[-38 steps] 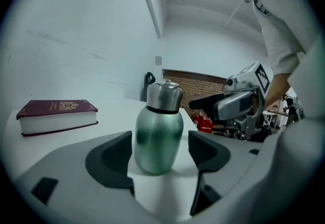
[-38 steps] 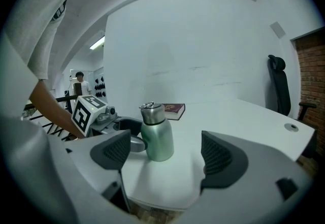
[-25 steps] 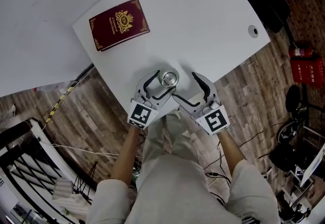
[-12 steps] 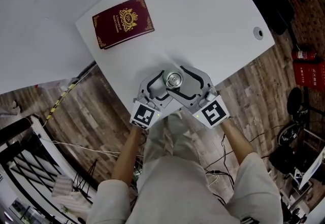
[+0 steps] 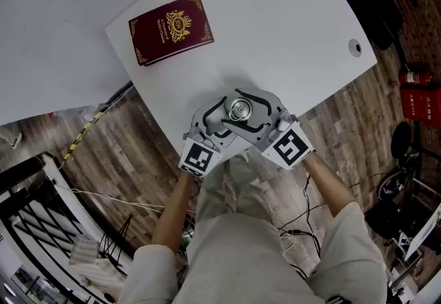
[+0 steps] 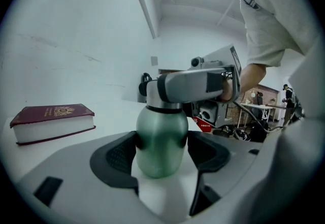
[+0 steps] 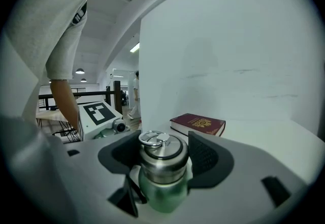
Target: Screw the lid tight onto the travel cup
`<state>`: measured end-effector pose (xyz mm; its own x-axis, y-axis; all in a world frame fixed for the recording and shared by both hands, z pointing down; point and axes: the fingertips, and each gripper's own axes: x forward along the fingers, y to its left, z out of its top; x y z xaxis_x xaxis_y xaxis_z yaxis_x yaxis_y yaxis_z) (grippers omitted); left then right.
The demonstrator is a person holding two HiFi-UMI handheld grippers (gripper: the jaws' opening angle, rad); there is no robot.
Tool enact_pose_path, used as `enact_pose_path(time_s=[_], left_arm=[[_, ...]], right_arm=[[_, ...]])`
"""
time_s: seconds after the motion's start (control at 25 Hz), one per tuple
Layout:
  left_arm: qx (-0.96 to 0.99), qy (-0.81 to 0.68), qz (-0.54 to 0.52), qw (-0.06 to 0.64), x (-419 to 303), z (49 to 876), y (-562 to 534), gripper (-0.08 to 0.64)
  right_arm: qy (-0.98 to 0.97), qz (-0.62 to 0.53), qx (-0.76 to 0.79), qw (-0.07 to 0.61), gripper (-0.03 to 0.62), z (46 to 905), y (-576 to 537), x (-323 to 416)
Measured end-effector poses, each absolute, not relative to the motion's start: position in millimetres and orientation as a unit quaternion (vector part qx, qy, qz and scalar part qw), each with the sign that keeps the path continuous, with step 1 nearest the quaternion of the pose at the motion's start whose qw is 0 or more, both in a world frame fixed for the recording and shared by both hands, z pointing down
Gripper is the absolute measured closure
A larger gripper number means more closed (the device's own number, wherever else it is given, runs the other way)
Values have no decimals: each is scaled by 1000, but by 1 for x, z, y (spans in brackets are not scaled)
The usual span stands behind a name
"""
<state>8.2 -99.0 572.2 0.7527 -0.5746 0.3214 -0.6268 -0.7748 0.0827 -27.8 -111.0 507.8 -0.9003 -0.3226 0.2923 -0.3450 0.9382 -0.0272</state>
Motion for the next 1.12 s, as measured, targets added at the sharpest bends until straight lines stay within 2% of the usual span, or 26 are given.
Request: enact_pose_path(time_s=[0.52, 1.12], left_arm=[[932, -321, 142, 91, 8, 573, -100, 244], [932, -320, 143, 91, 7, 573, -100, 245]], right_arm=[[-971, 16, 182, 157, 331, 510, -115, -31], [-918, 12, 370, 144, 333, 509, -127, -22]])
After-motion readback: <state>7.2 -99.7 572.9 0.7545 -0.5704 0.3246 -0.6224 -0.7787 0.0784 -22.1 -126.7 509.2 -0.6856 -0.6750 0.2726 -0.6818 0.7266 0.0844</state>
